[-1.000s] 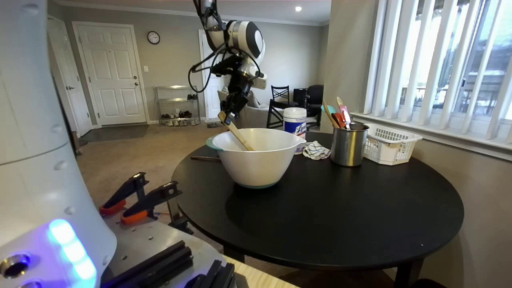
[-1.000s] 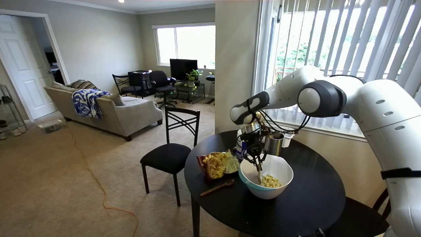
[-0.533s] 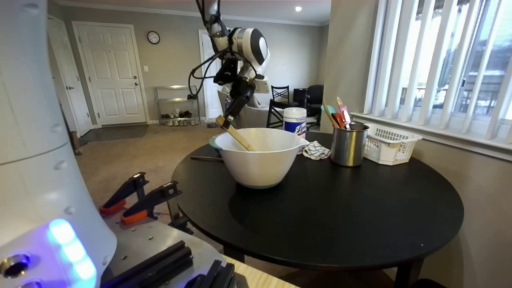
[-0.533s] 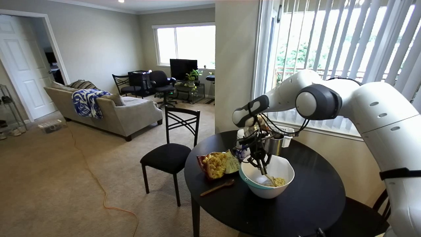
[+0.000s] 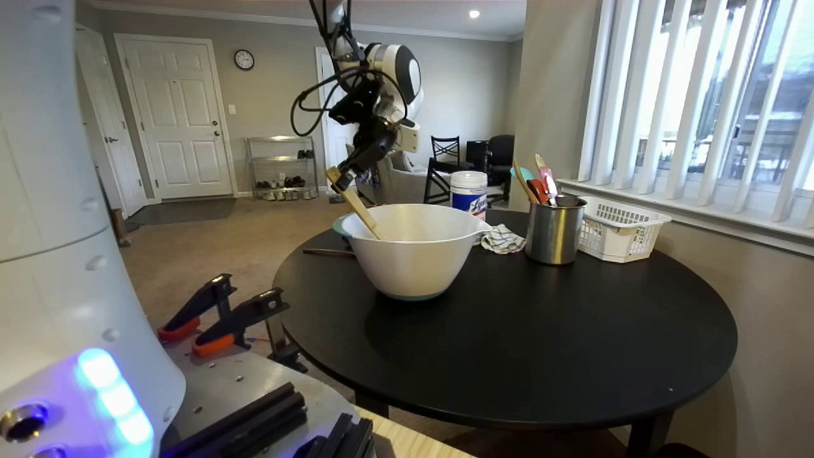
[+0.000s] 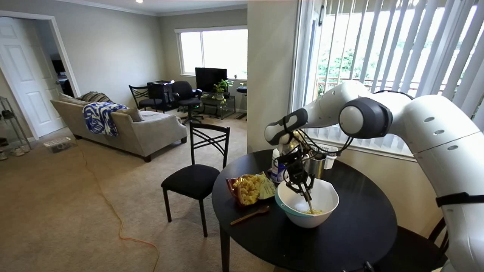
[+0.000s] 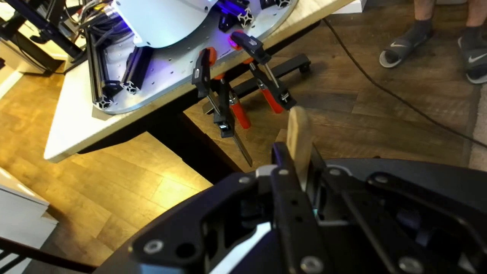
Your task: Stir in the bowl
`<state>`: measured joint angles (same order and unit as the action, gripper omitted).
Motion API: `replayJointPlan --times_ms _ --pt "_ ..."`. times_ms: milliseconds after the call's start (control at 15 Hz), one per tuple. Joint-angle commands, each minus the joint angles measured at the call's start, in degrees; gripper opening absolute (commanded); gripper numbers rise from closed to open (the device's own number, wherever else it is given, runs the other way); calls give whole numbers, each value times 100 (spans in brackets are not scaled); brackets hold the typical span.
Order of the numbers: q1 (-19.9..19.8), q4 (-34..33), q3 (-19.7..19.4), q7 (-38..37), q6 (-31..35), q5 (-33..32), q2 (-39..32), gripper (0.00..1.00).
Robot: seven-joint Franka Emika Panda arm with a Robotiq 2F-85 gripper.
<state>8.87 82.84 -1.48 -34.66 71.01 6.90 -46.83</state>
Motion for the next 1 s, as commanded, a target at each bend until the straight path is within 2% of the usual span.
replayJointPlan --times_ms 0,267,533,667,933 --pt "-139 -154 168 846 -277 184 -5 3" --pt "-217 -162 243 1396 -84 531 63 3" --pt "-233 -261 251 1320 307 980 112 3" --pt "-123 -288 167 1162 564 873 135 3" --pt "77 -301 25 863 663 388 144 3"
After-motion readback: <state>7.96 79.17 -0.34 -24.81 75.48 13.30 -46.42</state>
